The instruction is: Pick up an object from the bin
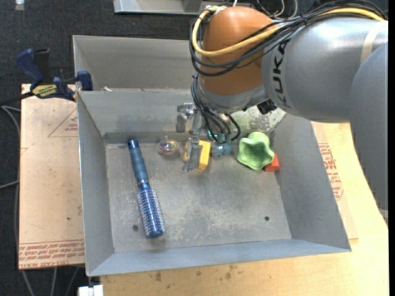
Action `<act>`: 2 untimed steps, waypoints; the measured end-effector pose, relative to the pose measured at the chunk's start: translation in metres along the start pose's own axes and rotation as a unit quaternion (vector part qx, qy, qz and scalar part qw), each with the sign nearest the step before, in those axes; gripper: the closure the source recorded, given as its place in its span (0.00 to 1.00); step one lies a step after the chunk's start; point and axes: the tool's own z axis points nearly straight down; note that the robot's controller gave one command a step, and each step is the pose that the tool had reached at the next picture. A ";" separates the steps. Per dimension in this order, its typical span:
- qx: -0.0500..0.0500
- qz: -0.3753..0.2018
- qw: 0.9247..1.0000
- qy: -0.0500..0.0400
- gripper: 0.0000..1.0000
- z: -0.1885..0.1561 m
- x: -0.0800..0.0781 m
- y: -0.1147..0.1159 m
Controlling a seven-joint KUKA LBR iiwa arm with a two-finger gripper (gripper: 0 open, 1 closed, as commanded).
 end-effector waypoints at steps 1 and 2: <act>0.001 -0.007 1.000 -0.001 0.00 0.070 -0.016 -0.038; 0.000 0.030 1.000 -0.004 0.00 0.141 -0.029 -0.067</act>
Offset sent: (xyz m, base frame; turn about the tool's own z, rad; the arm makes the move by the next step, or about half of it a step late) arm 0.0164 -0.0355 -0.0647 -0.0177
